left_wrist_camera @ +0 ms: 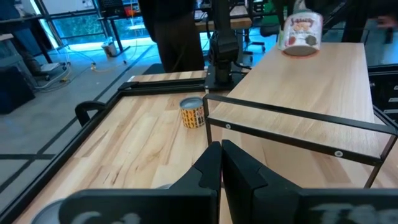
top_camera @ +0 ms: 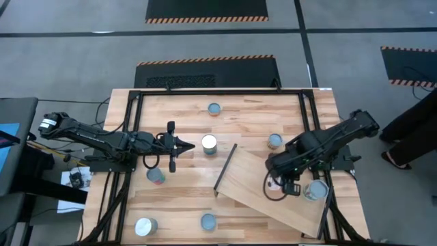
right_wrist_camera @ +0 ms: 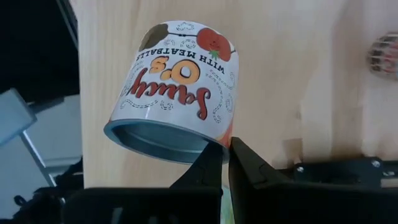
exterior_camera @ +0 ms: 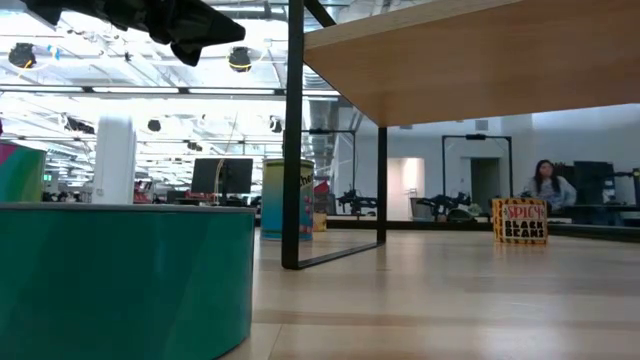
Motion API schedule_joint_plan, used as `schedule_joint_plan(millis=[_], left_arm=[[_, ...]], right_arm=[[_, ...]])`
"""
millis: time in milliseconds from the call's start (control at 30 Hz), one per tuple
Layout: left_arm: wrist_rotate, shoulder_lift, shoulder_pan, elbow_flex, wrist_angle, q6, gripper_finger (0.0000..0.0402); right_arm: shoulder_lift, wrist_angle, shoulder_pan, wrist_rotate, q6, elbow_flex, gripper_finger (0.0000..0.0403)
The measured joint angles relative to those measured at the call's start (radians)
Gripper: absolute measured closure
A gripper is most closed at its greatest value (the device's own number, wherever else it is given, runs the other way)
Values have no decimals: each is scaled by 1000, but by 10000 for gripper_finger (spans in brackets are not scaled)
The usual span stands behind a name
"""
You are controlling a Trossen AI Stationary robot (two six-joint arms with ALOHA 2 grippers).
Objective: Pick and place cans onto a shelf
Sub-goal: Put the canned tomatoes on the shelf
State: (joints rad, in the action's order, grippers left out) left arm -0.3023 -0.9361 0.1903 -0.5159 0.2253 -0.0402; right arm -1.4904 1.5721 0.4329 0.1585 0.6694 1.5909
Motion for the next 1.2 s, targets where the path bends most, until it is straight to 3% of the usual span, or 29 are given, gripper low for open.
schedule_joint_plan(millis=[400,833,1200], left_arm=[[0,0,0,0,7,0,400],[0,0,0,0,2,0,400],[0,0,0,0,2,0,400]], right_arm=[[-22,-1,-5,27,95,-5,379],[-54,-1,-117,26,116,-3,350],[-54,-1,-128,-12,105,-3,314]])
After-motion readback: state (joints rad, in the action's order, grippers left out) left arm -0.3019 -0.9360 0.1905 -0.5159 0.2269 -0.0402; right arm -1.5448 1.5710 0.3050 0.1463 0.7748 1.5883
